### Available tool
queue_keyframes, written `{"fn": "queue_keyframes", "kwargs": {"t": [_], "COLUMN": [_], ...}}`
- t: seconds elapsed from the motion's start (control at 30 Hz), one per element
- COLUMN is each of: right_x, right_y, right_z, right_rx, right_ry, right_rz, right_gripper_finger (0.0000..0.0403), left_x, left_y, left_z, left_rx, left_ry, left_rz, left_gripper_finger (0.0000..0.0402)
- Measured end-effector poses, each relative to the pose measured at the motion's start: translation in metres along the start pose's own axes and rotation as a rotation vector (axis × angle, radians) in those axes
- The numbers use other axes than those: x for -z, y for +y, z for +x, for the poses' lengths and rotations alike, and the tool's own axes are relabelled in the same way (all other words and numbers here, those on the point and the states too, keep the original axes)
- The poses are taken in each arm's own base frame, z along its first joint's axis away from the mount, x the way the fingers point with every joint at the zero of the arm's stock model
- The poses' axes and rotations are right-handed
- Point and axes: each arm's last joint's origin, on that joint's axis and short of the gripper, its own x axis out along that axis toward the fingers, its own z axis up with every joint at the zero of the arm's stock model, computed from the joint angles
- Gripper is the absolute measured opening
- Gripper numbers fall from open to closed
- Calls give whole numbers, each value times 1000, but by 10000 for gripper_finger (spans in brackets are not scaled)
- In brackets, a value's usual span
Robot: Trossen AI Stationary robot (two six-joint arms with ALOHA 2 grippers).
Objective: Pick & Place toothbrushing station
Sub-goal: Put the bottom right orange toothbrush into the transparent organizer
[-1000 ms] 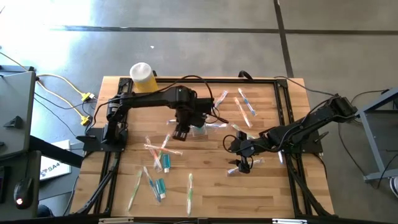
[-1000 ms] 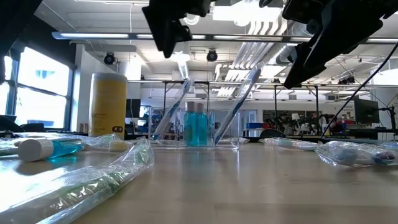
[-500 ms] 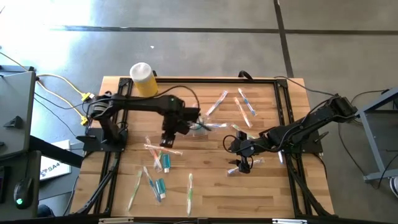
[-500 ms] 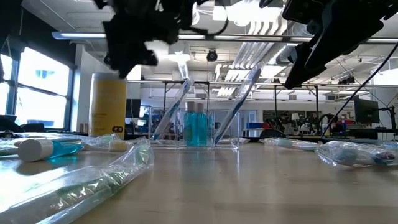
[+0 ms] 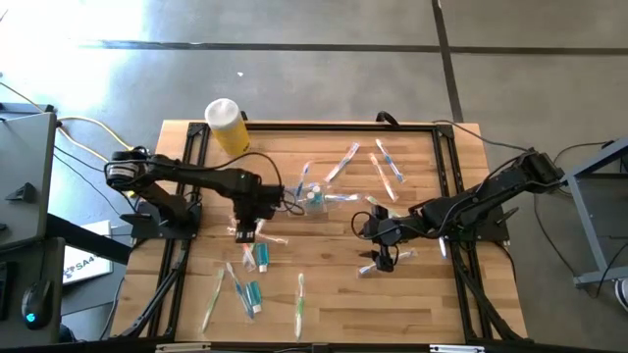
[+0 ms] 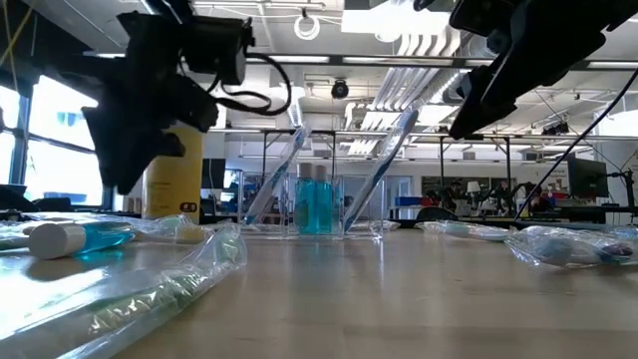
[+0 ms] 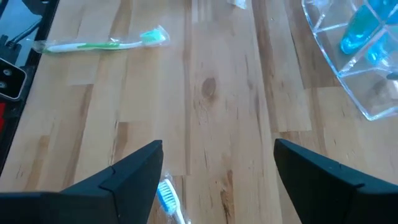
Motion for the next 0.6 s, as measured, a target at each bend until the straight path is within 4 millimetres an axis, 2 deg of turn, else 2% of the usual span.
{"fn": "queue_keyframes", "kwargs": {"t": [0.37,0.6], "right_x": [-5,-6], "right_y": [-9,-8], "right_z": [1,1], "right_rx": [20,9], "right_ry": [-26,-35], "right_rz": [31,31], "right_gripper_finger": [298,298], "left_x": [5,4], "left_y": [-28,-41], "left_z": [12,16], "left_rx": [-147,-144], "left_ry": [5,-20], "left_rz": [82,129], "left_gripper_finger": [129,129]}}
